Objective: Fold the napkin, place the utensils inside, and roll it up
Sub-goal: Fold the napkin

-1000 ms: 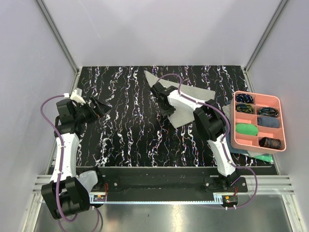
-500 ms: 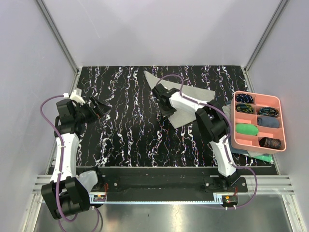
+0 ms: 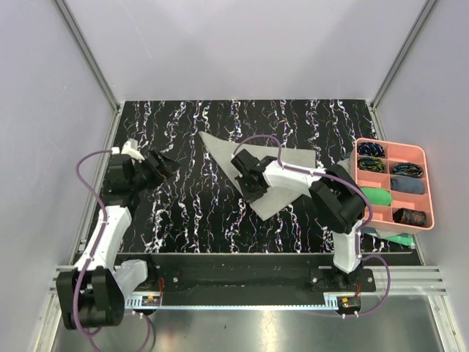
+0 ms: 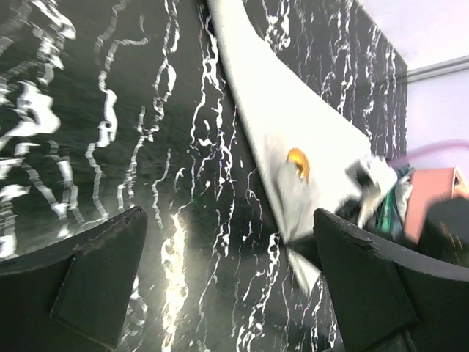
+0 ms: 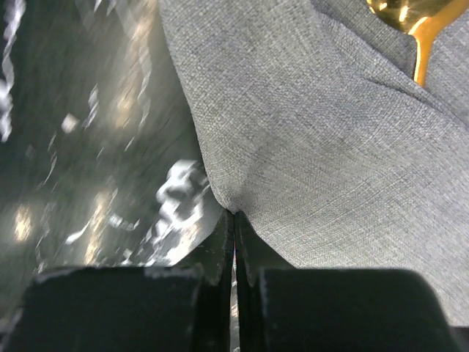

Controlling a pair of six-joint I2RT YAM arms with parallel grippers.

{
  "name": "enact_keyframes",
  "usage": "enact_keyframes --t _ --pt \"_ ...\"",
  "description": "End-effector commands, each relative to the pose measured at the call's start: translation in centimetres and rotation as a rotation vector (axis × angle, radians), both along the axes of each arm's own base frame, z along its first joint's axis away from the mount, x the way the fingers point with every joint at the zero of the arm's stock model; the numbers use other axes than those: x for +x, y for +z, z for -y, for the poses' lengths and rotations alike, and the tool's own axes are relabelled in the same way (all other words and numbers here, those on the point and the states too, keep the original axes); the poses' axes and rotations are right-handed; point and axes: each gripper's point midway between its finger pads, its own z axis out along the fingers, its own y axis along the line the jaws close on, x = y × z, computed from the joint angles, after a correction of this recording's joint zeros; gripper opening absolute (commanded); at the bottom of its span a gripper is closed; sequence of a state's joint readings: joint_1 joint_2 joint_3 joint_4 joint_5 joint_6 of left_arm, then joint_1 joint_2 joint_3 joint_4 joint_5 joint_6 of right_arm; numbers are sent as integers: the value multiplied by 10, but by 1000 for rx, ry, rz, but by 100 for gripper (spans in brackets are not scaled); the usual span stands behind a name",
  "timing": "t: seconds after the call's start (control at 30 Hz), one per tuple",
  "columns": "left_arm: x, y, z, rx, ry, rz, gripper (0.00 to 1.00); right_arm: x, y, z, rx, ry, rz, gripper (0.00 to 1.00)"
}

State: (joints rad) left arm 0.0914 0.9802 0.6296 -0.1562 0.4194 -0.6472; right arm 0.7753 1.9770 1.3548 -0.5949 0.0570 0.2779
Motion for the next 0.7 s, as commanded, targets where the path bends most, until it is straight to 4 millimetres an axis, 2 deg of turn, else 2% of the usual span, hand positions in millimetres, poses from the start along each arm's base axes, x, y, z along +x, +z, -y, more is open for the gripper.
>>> enact_keyframes --t 0.0,0.03,0.1,0.13,0.17,0.2,0.27,0.3,0.33,0.37,0.4,0.53,0.67 --pt "34 1 7 -53 61 76 96 -68 -16 1 32 31 -177 0" --pt "37 -14 8 -63 64 42 93 -76 -15 -4 48 47 -186 0" --pt "49 -15 7 -76 79 68 89 -88 -13 -1 57 43 -194 0" --pt "54 -26 7 -79 81 47 84 -90 -10 -3 74 46 -193 0" --pt "62 -21 9 -80 74 86 82 -97 -12 -1 72 51 -203 0" --pt "68 -34 10 -94 73 52 80 -99 -7 -4 97 50 -206 0" --pt "83 -33 11 -106 69 71 72 -102 -4 -7 120 55 -206 0" --pt "87 -47 13 -127 68 29 70 -103 0 -9 135 60 -205 0" --pt "93 -49 14 -140 65 29 68 -103 2 -10 143 62 -203 1" --pt "98 -47 16 -157 61 46 64 -103 3 -11 148 60 -202 4" --pt "101 -61 17 -164 65 15 62 -103 5 -11 153 65 -201 9" --pt "111 -76 19 -170 64 -7 59 -101 13 -19 186 78 -195 24" --pt "122 -86 22 -162 62 -7 56 -101 22 -26 219 87 -194 32"
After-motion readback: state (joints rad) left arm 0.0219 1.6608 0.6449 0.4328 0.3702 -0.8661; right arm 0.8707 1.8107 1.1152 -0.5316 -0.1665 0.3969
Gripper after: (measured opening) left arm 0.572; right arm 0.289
